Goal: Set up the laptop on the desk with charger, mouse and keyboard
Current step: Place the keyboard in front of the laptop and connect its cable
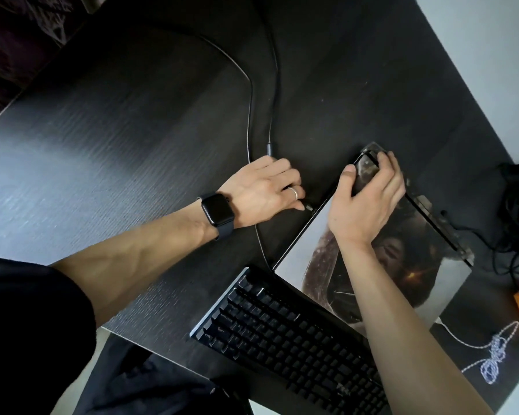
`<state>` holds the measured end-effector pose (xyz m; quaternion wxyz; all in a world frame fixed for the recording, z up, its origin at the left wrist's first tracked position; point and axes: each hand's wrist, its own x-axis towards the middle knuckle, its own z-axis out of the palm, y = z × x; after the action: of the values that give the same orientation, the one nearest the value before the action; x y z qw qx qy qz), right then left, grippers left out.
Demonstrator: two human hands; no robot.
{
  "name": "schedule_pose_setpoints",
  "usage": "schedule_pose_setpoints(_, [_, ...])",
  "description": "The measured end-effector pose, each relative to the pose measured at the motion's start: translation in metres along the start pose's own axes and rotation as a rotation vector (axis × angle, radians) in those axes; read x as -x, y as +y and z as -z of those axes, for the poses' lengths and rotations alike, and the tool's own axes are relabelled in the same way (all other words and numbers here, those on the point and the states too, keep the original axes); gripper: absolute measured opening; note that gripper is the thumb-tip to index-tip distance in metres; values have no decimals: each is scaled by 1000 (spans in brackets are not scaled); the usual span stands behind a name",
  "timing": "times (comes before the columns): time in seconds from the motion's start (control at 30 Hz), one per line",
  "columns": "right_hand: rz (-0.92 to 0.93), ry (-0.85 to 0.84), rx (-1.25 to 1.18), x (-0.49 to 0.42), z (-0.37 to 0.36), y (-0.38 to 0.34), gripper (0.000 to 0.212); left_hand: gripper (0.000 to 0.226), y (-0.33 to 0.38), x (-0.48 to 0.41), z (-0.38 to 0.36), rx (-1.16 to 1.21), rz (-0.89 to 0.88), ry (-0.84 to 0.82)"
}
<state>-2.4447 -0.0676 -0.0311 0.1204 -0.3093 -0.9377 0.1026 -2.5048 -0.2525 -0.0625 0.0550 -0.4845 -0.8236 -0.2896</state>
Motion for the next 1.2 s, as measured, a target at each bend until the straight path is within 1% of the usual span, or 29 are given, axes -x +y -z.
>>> schedule_pose_setpoints(0.1, [-8,-7,-2,2,0,0,54,32,11,2,0,73,148,24])
schedule_pose_setpoints(0.17, [-12,-5,-7,3,0,0,54,34,20,-1,-1,97,226,-25])
schedule_pose_setpoints(0.23, [-10,-6,-11,3,1,0,54,36,26,-7,-1,62,284,-92])
schedule_pose_setpoints(0.33, [-9,-6,-16,2,1,0,53,40,29,-16,2,12,288,-189])
schedule_pose_setpoints(0.47, [-9,-6,-24,3,0,-1,53,36,28,-18,6,8,295,-287])
schedule_pose_setpoints(0.53, [-7,-5,-23,2,0,-3,53,35,32,-22,8,6,326,-353])
schedule_pose_setpoints(0.63, [8,-3,-18,2,-1,-4,52,34,41,-32,12,-8,431,-481])
schedule_pose_setpoints(0.7, [7,1,-9,2,0,-5,52,33,44,-37,12,-26,473,-516])
schedule_pose_setpoints(0.93, [4,0,-1,1,1,-4,52,36,57,-30,15,74,572,-453])
schedule_pose_setpoints(1.07, [0,-14,3,0,1,-5,53,35,55,-32,11,87,568,-420])
schedule_pose_setpoints(1.13, [19,-85,-3,-1,6,-4,57,34,50,-33,10,111,533,-422])
schedule_pose_setpoints(1.2, [50,-218,2,2,19,-2,68,33,44,-30,9,143,477,-392])
